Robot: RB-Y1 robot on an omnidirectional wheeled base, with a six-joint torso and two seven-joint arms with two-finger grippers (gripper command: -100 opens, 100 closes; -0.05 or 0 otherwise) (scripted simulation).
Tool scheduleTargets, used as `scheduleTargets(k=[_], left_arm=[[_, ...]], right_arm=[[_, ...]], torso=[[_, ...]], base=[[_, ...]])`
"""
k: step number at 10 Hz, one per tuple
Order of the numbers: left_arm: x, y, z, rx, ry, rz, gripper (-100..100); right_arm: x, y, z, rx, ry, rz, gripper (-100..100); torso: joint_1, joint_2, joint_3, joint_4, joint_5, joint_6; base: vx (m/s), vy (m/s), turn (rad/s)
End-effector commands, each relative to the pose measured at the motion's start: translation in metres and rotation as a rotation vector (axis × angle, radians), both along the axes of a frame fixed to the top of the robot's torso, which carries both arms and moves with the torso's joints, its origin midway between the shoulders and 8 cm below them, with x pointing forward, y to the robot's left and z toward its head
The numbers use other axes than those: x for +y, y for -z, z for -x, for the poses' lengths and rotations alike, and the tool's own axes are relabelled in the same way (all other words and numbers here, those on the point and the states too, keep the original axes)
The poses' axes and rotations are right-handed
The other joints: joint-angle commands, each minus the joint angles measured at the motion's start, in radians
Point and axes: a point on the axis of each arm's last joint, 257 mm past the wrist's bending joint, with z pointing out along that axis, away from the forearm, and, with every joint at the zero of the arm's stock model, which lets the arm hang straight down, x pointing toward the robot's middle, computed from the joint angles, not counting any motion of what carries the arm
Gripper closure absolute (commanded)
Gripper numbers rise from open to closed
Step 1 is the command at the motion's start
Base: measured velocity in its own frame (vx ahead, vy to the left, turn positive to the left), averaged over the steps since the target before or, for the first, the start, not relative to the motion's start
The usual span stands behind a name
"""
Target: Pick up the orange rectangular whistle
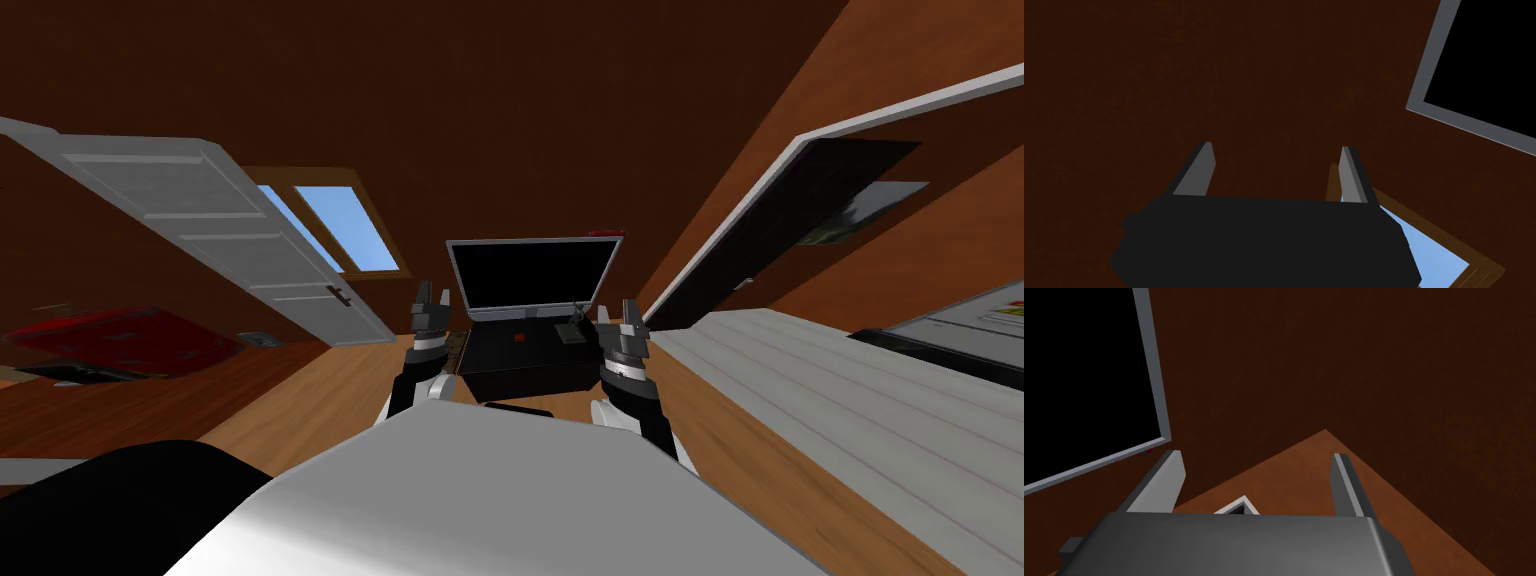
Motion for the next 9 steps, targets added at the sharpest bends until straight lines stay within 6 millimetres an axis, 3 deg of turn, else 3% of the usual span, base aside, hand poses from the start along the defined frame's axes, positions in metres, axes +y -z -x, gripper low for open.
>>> scheduleTargets(k=[1, 4, 8, 9], left_arm=[[0.0, 0.0, 0.0, 0.0, 0.0, 0.0, 0], [0.0, 0.0, 0.0, 0.0, 0.0, 0.0, 0], [0.0, 0.0, 0.0, 0.0, 0.0, 0.0, 0], [0.0, 0.0, 0.0, 0.0, 0.0, 0.0, 0]], right_arm=[[0.005, 0.008, -0.004, 0.027, -0.017, 0.033, -100], [0.016, 0.04, -0.015, 0.122, -0.055, 0.118, -100], [0.029, 0.113, -0.03, 0.315, -0.099, 0.255, -100], [0.029, 0.114, -0.03, 0.316, -0.099, 0.255, -100]], torso=[[0.0, 0.0, 0.0, 0.0, 0.0, 0.0], [-0.004, 0.001, 0.001, 0.0, -0.001, 0.0], [-0.006, 0.002, 0.001, 0.0, -0.001, 0.0], [-0.005, 0.003, 0.002, 0.001, -0.001, 0.0]], base=[[-0.009, -0.01, 0.12], [-0.024, -0.047, 0.251], [-0.048, -0.067, 0.364], [-0.052, -0.048, 0.133]])
